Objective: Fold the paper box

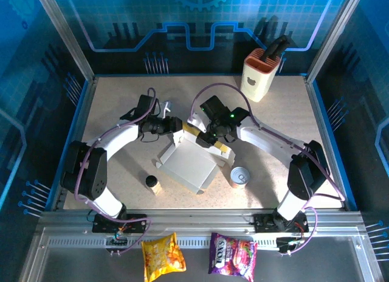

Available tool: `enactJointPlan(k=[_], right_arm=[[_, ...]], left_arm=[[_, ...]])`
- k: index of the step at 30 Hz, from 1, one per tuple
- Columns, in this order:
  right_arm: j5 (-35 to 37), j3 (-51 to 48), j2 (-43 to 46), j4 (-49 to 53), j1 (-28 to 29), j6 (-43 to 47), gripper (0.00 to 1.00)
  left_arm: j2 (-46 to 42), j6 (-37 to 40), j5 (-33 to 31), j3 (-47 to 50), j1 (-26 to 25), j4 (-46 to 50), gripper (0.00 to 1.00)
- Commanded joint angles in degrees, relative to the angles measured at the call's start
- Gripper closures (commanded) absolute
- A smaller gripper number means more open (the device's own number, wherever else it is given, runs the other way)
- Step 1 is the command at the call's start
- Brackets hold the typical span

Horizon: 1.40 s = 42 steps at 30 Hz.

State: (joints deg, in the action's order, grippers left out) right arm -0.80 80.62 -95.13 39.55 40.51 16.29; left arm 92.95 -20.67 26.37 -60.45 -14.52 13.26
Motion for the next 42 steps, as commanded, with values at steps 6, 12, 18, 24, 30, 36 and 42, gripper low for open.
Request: enactJointPlan(k=[6, 12, 18, 24, 30, 36, 42], right_arm=[[-9.7, 4.2, 0.6, -0.4, -3.8, -11.3, 0.36], [-28.0, 11.1, -7.5, 6.6, -12.7, -18.3, 0.44], [-39.0, 9.5, -10.3, 5.2, -15.1, -15.9, 0.45], [-40.9, 9.7, -13.1, 5.3, -15.0, -15.5, 0.53], [-38.2, 9.8, -15.2, 5.8, -14.5, -14.7, 0.55], [-36.3, 9.5, -16.4, 5.4, -13.7, -14.6, 0.6], [-35.7, 9.2, -16.7, 5.0, -12.7, -14.9, 0.67]], left_arm=[[-0.9, -0.3, -1.6, 3.5, -0.4, -2.0, 0.54], [-1.2, -0.7, -1.7, 4.4, -0.6, -3.5, 0.54], [-1.4, -0.6, -1.8, 5.1, -0.6, -4.2, 0.54], [-1.5, -0.8, -1.6, 5.6, -0.7, -4.6, 0.54], [-1.8, -0.7, -1.4, 6.1, -0.6, -5.0, 0.54], [-2.2, -0.8, -1.2, 6.5, -0.6, -5.2, 0.54], [-2.7, -0.8, -1.0, 7.2, -0.7, -5.7, 0.54]])
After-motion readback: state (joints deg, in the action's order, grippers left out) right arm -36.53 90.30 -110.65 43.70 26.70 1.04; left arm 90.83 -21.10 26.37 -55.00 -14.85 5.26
